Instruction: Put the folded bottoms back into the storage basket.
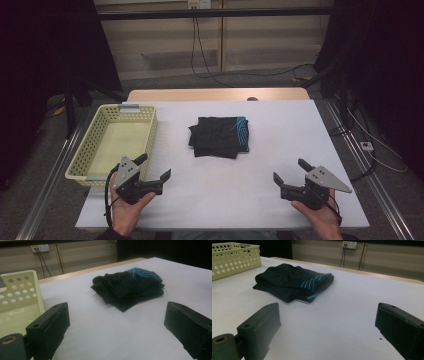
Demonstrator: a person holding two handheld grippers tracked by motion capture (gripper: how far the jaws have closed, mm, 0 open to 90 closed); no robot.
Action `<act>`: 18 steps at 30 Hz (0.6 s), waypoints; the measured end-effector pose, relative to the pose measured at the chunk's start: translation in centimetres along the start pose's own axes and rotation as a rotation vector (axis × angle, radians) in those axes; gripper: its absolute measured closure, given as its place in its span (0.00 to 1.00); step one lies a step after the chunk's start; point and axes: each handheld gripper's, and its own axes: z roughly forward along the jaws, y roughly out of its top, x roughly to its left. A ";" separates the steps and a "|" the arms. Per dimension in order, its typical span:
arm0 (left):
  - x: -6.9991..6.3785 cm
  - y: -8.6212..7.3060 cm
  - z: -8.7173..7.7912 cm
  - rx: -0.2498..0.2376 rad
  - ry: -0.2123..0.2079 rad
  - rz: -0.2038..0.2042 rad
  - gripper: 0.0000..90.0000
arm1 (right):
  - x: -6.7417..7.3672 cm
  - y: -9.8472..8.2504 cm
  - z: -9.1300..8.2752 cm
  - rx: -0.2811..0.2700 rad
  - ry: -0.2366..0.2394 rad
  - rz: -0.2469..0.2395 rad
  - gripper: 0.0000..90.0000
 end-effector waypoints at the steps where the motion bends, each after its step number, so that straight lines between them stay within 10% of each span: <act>1: 0.0 0.0 0.0 0.000 0.001 0.000 0.07 | 0.0 0.0 0.0 -0.001 0.001 0.002 0.06; 18: -0.9 0.6 0.7 0.023 -0.013 0.007 0.06 | -0.1 -0.1 -0.1 0.008 0.014 0.015 0.06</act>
